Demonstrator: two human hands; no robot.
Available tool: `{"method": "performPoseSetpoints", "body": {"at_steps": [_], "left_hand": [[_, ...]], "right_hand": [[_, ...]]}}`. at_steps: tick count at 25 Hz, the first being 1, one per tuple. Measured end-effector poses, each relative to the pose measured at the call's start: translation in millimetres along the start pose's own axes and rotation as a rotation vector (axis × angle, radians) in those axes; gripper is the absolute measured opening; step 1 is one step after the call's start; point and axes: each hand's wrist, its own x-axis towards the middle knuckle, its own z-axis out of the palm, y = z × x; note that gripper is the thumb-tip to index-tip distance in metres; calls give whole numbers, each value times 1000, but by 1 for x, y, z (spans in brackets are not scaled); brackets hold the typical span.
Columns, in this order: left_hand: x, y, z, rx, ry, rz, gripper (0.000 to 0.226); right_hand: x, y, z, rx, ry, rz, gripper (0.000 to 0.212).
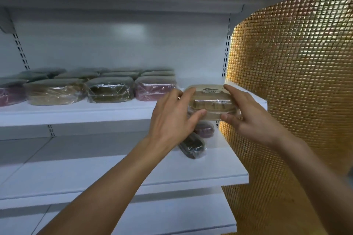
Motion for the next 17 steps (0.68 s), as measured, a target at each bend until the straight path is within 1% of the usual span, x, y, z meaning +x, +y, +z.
{"method": "performPoseSetpoints", "body": {"at_steps": [3,5,7,10,14,17], "left_hand": [[21,-1,24,119,53,51,58],[36,-1,35,201,101,69,54],[53,-3,43,271,121,91,48],[75,-10,54,311,113,108,40],[91,-20,67,330,62,52,40],[96,-25,75,327,57,-10,41]], "right_hand": [[26,27,2,16,-30,-14,74],[44,41,4,20,-17,-27,74],[62,51,9,8,33,-22,71],[82,59,22,-64,147,-30,66],[102,61,35,-35,208,18,61],[106,59,44,-28,242,43,51]]}}
